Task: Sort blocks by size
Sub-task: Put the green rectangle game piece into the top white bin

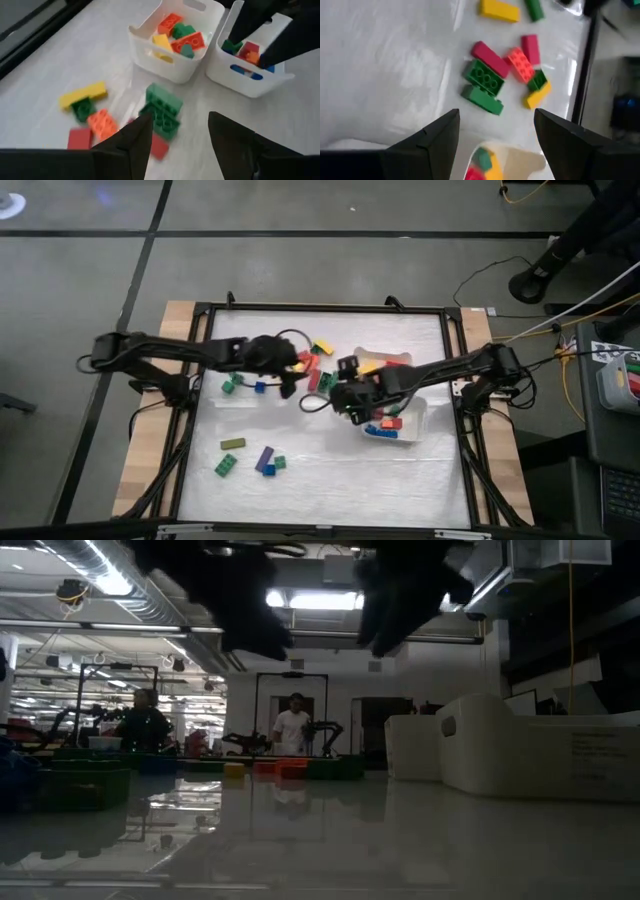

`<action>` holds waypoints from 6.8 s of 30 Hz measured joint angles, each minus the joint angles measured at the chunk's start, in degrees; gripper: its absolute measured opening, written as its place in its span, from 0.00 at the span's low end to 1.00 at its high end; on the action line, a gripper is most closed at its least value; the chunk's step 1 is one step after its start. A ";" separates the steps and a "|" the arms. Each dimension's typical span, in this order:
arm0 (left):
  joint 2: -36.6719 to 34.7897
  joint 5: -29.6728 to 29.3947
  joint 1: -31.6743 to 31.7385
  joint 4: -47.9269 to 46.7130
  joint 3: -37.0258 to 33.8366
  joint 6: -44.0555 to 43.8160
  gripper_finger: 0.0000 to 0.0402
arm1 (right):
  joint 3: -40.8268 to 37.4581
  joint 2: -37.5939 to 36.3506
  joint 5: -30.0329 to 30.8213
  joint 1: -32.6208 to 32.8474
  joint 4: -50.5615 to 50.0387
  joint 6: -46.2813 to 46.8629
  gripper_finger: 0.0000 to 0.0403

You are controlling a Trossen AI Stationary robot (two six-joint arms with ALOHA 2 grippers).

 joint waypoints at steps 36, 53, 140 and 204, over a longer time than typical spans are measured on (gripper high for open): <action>-14.69 -1.44 -9.76 6.00 -16.98 -3.92 0.44 | 0.12 17.27 -12.38 -10.88 5.64 -9.73 0.36; -14.69 -1.42 -9.76 5.96 -16.96 -3.94 0.44 | 0.00 17.43 -11.96 -4.29 7.78 -5.26 0.35; -14.67 -1.32 -10.47 5.90 -16.89 -6.54 0.44 | 4.38 21.03 -32.16 -5.60 0.86 -3.54 0.23; -11.98 -6.95 -6.02 -15.91 -16.94 -15.93 0.44 | 9.62 15.36 -9.79 -19.52 -37.61 17.41 0.28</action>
